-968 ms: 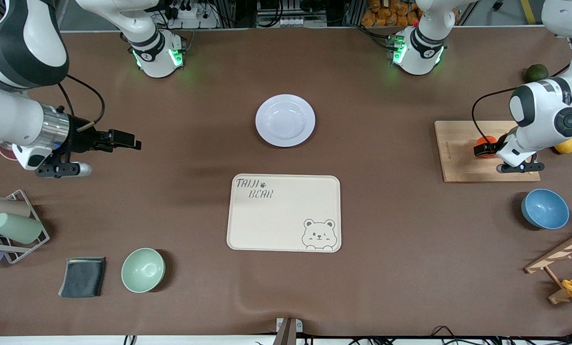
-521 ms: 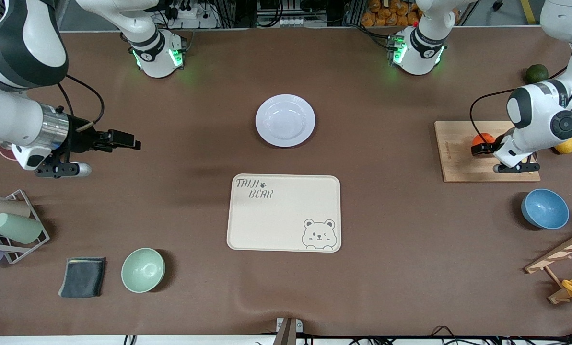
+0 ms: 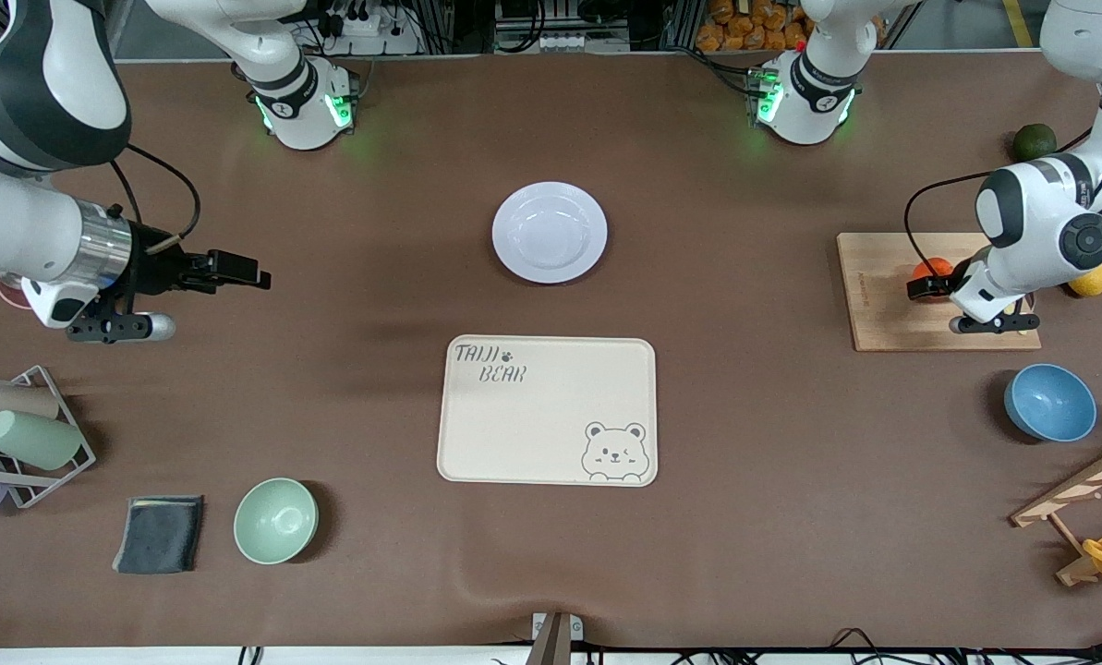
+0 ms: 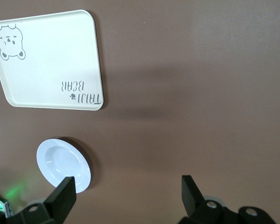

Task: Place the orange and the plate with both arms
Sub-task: 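Lower the left gripper around the orange and close it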

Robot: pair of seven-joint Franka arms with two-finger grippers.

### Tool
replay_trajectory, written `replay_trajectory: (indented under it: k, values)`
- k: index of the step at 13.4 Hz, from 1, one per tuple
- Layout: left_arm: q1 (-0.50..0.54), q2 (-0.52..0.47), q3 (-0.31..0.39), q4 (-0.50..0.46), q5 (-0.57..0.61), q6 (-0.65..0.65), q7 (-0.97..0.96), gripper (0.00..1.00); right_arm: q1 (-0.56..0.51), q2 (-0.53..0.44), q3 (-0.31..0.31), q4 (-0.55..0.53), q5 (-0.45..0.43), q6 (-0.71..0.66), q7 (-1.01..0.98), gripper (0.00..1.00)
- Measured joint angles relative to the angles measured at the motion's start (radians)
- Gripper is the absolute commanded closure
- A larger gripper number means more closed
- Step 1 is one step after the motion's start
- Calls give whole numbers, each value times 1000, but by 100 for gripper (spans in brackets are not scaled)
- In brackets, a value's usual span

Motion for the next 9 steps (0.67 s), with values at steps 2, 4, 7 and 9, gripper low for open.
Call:
replay_trajectory:
  k: [2,4,7,9]
  values:
    - [1,1,0,0,-6,-27,-5,0,0,0,0,0,0,0,0,0]
    - [0,1,0,0,-33,-63,-6,0,0,0,0,0,0,0,0,0]
    - [0,1,0,1,-41,-86,-7,0,0,0,0,0,0,0,0,0]
    - [0,1,0,2,-43,-94,-8,2,0,0,0,0,0,0,0,0]
